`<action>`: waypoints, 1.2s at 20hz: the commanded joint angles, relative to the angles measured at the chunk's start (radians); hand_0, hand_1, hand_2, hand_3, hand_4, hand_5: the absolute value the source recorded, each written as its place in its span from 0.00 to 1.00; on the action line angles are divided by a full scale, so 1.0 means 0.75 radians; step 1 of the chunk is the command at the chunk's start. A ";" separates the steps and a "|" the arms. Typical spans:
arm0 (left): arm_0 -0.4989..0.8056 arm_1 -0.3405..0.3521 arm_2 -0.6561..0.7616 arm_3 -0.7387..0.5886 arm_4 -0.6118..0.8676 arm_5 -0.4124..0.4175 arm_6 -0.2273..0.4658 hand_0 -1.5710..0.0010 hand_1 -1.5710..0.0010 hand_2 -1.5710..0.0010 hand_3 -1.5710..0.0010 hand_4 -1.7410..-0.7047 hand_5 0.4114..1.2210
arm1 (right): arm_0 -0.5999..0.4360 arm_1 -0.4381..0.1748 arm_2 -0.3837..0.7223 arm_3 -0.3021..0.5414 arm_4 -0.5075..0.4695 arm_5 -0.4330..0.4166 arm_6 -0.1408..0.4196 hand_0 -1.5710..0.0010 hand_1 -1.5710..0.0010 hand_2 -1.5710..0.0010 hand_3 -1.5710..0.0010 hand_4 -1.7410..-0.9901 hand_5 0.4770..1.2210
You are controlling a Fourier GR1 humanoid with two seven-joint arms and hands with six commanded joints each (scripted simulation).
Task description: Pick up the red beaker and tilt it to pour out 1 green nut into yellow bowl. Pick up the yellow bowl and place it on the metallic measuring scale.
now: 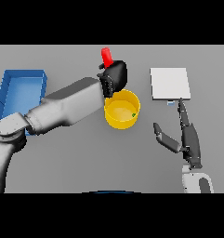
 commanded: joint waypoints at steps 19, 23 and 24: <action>-0.371 0.302 0.599 0.504 0.646 0.171 0.183 0.00 0.00 0.01 0.13 0.01 1.00 | -0.045 0.010 -0.009 0.019 -0.070 0.040 0.001 1.00 1.00 1.00 1.00 0.69 0.15; -0.217 0.445 0.797 0.513 0.935 0.321 0.195 0.00 0.00 0.00 0.10 0.00 1.00 | -0.057 -0.012 -0.025 0.050 -0.088 0.057 -0.034 1.00 1.00 1.00 1.00 0.69 0.15; -0.169 0.487 0.839 0.483 1.004 0.353 0.189 0.00 0.00 0.00 0.09 0.00 1.00 | -0.047 -0.017 -0.020 0.048 -0.082 0.061 -0.050 1.00 1.00 1.00 1.00 0.69 0.15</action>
